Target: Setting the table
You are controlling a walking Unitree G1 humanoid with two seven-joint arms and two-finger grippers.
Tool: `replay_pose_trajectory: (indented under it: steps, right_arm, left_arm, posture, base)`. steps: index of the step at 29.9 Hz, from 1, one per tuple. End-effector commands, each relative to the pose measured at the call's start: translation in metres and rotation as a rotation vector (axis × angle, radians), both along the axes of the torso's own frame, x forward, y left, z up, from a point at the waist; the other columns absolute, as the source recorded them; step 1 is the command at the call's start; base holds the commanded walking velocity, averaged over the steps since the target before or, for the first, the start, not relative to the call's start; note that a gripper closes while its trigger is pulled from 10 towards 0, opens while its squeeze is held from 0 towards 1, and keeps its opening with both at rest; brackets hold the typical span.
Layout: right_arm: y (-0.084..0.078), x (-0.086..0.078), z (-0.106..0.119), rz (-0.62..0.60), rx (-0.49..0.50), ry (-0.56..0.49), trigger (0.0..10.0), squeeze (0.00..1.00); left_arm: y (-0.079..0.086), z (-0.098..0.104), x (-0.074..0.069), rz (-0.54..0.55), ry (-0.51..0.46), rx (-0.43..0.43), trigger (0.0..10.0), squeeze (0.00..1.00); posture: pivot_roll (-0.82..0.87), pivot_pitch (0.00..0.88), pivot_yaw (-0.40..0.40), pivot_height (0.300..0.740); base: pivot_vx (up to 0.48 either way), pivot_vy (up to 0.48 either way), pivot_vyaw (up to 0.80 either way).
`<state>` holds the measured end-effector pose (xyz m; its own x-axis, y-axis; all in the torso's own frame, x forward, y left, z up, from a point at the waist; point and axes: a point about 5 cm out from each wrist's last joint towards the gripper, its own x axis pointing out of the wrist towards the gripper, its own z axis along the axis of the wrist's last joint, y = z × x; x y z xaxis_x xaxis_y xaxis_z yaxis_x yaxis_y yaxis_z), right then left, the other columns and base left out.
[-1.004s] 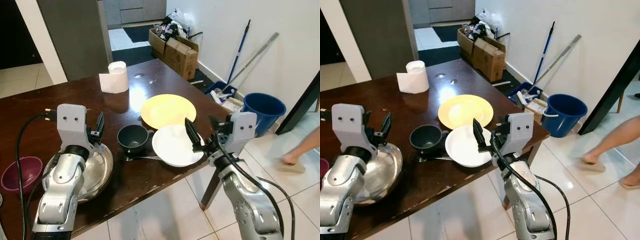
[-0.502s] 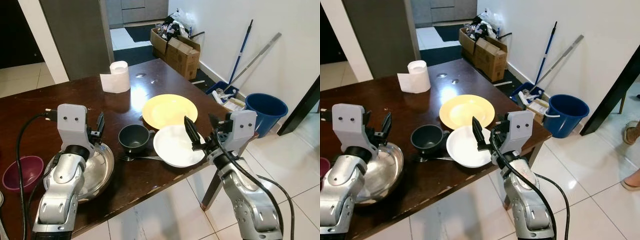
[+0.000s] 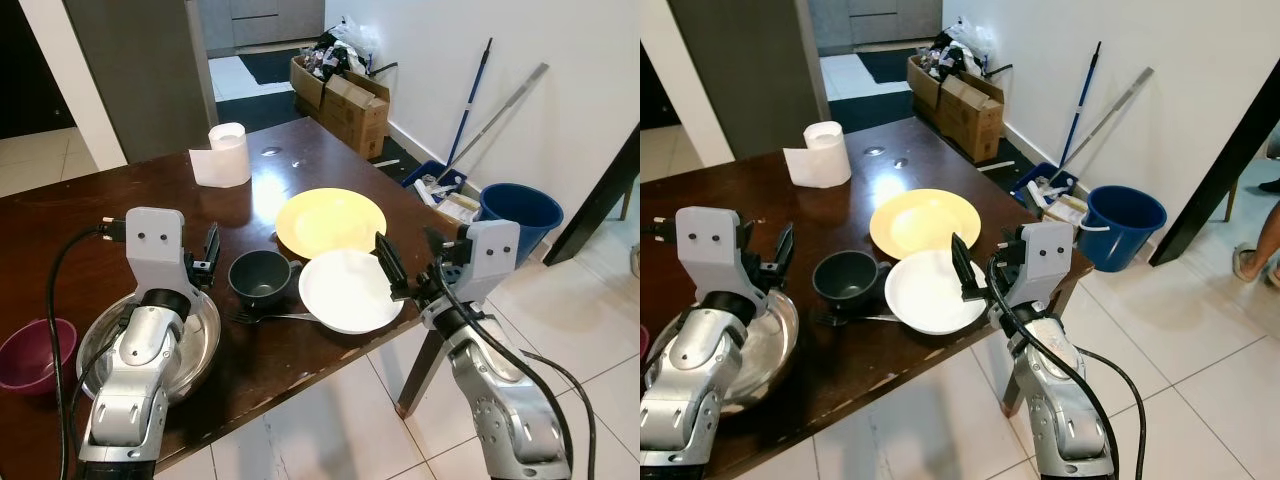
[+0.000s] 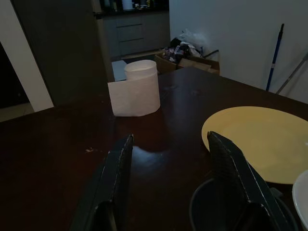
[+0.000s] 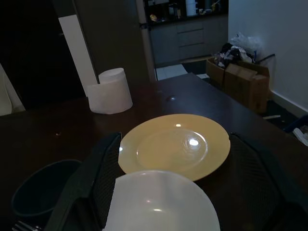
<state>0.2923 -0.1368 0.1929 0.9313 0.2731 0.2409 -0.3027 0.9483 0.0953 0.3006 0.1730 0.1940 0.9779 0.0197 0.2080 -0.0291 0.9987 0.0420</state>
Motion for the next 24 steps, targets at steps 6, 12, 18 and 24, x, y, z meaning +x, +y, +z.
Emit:
replay_pose_trajectory:
  steps: [6, 12, 18, 24]
  right_arm:
    - [0.001, -0.001, -0.008, 0.012, -0.013, 0.048, 10.0, 0.0]
    - [-0.016, 0.005, -0.028, -0.025, 0.082, 0.182, 10.0, 0.0]
    - [-0.029, 0.02, -0.045, -0.047, 0.164, 0.302, 10.0, 0.0]
    - [-0.041, 0.04, -0.054, -0.004, 0.194, 0.401, 10.0, 0.0]
  left_arm:
    - [0.0, -0.008, 0.0, -0.07, 0.072, 0.058, 10.0, 0.0]
    - [-0.006, 0.0, -0.001, -0.175, 0.049, 0.125, 10.0, 0.0]
    - [-0.023, 0.015, -0.004, -0.329, 0.014, 0.176, 10.0, 0.0]
    - [-0.023, 0.03, -0.017, -0.439, 0.006, 0.224, 10.0, 0.0]
  posture:
    - [-0.05, 0.0, 0.067, 0.74]
    - [-0.05, 0.0, 0.076, 0.74]
    - [-0.02, 0.0, 0.083, 0.74]
    - [0.03, 0.013, 0.079, 0.74]
  base:
    - [0.0, 0.0, 0.0]
    - [0.0, 0.0, 0.0]
    - [0.0, 0.0, 0.0]
    - [0.0, 0.0, 0.0]
